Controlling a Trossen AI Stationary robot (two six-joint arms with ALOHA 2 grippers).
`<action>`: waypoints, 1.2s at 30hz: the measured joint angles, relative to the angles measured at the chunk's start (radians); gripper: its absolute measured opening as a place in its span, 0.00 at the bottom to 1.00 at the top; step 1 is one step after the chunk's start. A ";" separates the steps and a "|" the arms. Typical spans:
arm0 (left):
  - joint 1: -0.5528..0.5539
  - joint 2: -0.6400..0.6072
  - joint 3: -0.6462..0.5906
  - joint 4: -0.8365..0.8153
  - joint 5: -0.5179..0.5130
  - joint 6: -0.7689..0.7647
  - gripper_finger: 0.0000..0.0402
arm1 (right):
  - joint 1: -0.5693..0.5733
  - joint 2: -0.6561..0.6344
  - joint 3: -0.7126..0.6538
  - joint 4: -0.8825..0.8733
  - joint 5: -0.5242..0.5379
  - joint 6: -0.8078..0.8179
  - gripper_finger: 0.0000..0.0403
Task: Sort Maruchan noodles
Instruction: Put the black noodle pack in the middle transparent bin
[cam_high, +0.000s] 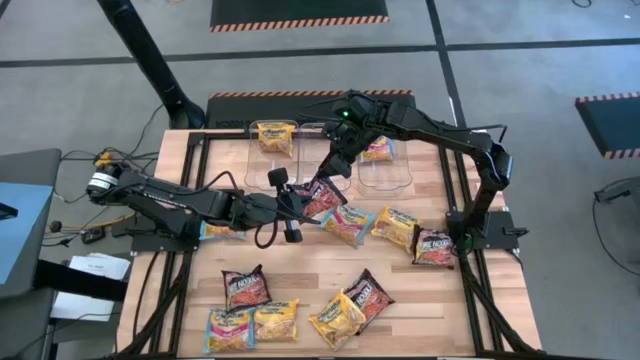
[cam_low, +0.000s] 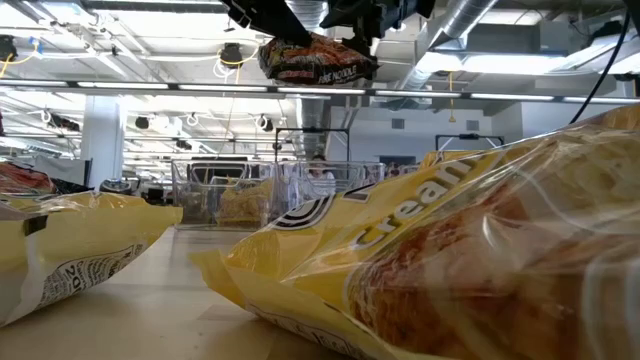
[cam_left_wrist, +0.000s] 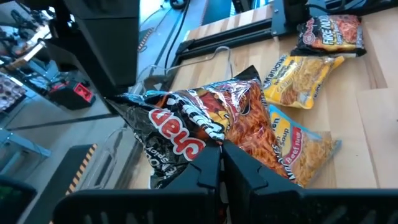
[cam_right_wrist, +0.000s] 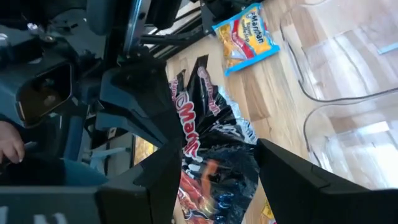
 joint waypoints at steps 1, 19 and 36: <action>0.001 0.000 0.000 0.006 -0.008 0.008 0.00 | 0.000 0.000 0.000 0.000 0.000 0.000 0.57; 0.030 0.000 0.000 0.051 -0.043 0.095 0.00 | 0.034 0.000 0.000 -0.030 0.104 0.008 0.57; 0.005 0.000 0.001 0.056 -0.104 0.156 0.00 | -0.044 0.004 0.001 -0.025 -0.012 0.061 0.57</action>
